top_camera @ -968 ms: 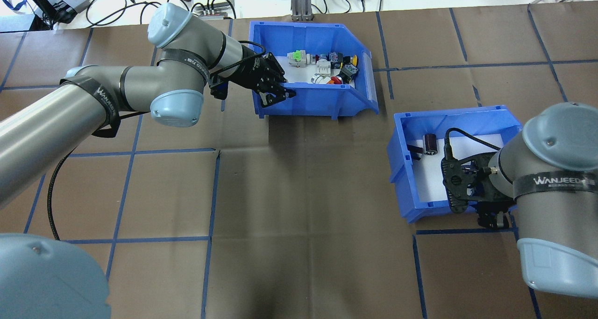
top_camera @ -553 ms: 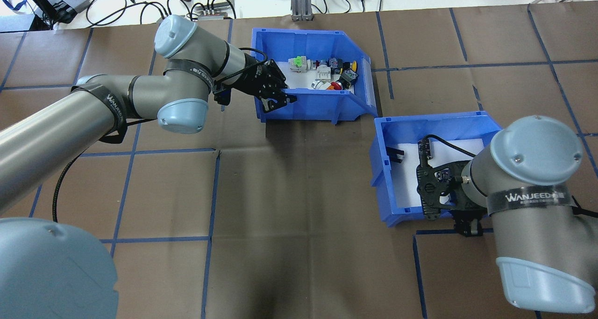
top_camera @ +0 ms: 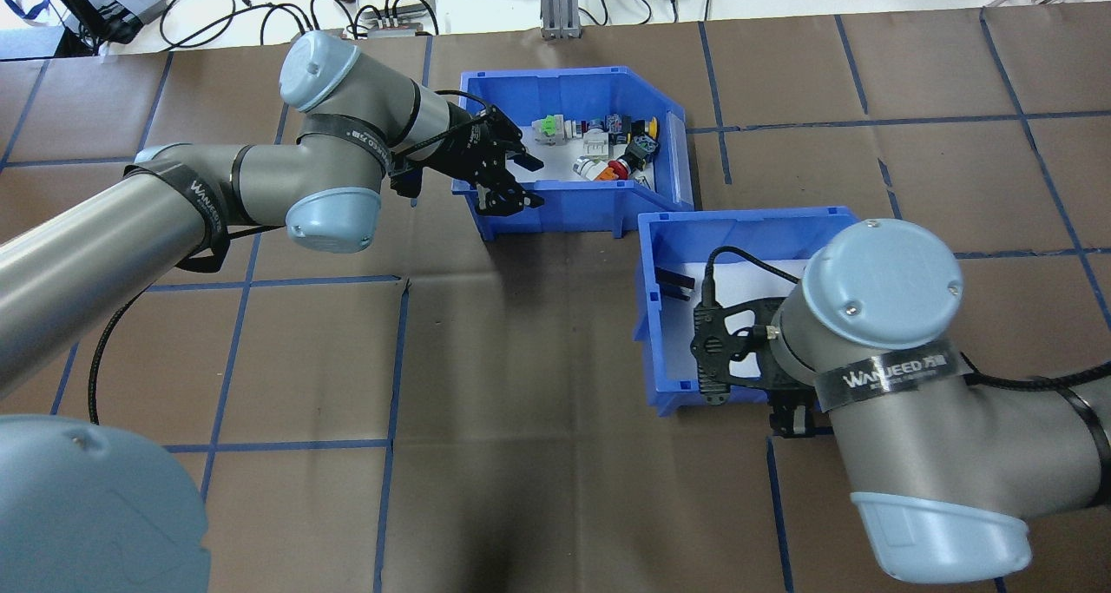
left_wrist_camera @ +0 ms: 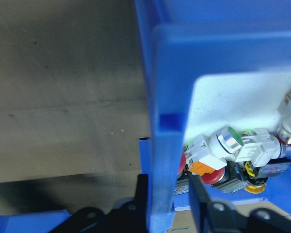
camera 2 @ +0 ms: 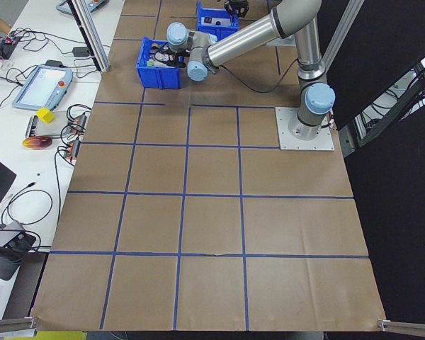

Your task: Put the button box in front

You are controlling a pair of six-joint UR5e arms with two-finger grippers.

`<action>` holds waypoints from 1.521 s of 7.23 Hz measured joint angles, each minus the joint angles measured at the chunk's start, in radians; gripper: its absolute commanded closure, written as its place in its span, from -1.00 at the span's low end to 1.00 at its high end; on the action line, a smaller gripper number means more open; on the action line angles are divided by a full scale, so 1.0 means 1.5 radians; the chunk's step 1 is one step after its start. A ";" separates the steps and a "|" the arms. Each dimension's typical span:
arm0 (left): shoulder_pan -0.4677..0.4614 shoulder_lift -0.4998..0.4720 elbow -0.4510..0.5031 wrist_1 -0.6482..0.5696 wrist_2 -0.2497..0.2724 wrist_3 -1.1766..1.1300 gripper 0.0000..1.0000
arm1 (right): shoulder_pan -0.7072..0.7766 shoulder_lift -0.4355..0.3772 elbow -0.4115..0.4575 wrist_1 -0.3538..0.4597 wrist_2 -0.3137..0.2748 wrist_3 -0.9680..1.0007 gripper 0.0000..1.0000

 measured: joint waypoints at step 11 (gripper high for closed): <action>0.080 0.342 0.013 -0.563 0.370 1.026 -0.99 | 0.264 0.200 -0.121 -0.003 -0.044 0.295 -1.00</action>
